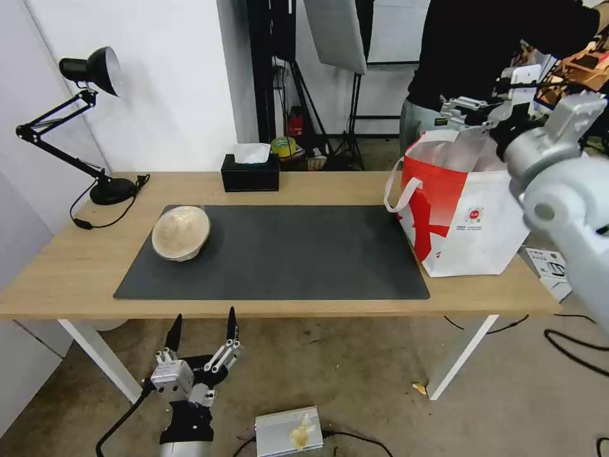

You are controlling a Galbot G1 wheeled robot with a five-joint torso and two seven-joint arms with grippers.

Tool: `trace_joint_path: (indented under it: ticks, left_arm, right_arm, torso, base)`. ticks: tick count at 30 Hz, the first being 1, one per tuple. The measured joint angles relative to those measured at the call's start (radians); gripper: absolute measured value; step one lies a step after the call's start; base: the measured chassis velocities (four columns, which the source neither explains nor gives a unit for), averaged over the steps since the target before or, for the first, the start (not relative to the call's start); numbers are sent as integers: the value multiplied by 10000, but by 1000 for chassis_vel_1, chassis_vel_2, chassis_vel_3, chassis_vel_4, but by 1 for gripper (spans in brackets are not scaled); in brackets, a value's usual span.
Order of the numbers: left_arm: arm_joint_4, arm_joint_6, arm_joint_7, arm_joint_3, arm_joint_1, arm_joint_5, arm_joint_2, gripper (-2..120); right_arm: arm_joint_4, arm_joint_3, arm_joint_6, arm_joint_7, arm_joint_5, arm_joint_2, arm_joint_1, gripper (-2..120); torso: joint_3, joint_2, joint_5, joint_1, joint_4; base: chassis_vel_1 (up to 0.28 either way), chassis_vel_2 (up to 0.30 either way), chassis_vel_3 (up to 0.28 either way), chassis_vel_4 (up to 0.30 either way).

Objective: Pick up the trash from the table and place it into the takeout bag.

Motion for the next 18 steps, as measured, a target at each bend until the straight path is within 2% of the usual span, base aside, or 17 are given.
trace_joint_path:
  ticks: [4,6,9,18]
  left_arm:
    - [-39,-13,-1,-4,5,-12,6,100]
    - [-50,-15,-2,-8,9,-14,6,100]
    - [-108,-20,-1,-12,29,-23,11,100]
    - [-102,-23,0,-5,41,-19,-13,100]
  right_arm:
    - [418,-124,2015,16,-419,289,-1164,100]
    - [485,-134,2346,-23,-522,344,-1412,100]
    - [791,-206,3362,-252,-1015,621,-2330,100]
    - [1695,-391,4002,-299,-1949,1124,-3600,100]
  torso:
    - [0,0,0,0,-1]
    - [0,0,0,0,0]
    - [-1,1,2,0,-3]
    - [-1,0,0,-1,-1]
  base:
    - [0,0,0,0]
    - [0,0,0,0]
    - [0,0,0,0]
    - [0,0,0,0]
